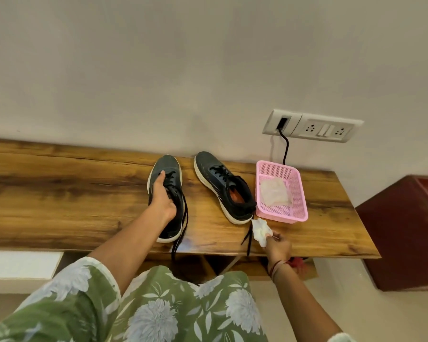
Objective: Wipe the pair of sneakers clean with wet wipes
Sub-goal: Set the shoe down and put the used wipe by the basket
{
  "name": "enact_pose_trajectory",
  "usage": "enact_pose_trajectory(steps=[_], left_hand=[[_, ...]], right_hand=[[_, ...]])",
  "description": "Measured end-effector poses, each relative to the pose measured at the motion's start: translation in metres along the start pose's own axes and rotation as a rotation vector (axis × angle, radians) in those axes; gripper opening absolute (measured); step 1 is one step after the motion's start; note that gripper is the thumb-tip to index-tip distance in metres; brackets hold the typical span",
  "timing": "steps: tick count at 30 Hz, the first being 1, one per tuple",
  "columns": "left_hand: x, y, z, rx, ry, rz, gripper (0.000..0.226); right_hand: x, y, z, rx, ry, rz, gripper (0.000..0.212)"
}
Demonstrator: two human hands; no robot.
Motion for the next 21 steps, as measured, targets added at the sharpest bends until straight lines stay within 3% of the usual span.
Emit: enact_pose_trajectory(steps=[6,16,19,21], left_hand=[[0.0,-0.002,-0.001,-0.01,-0.013,-0.055,0.059],[0.001,-0.001,0.008,-0.029,-0.015,-0.349,0.07],[0.004,-0.004,0.025,0.042,0.037,-0.473,0.068],[0.003,-0.01,0.037,0.08,0.132,-0.641,0.067]], right_hand=[[0.006,-0.016,-0.03,-0.056,0.027,0.166,0.021],[0.014,-0.018,-0.038,-0.036,-0.009,0.17,0.025],[0.024,-0.028,-0.026,-0.08,-0.113,0.183,0.025],[0.044,-0.032,-0.012,-0.123,-0.293,0.15,0.024]])
Point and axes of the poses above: each hand's wrist, its own z-axis away from the middle knuckle, its own y-axis out of the palm, x = y × z, the point moved 10 cm from there along -z, towards the middle knuckle, and after that the axes turned 6 degrees about -x, right-handed, at the moved point
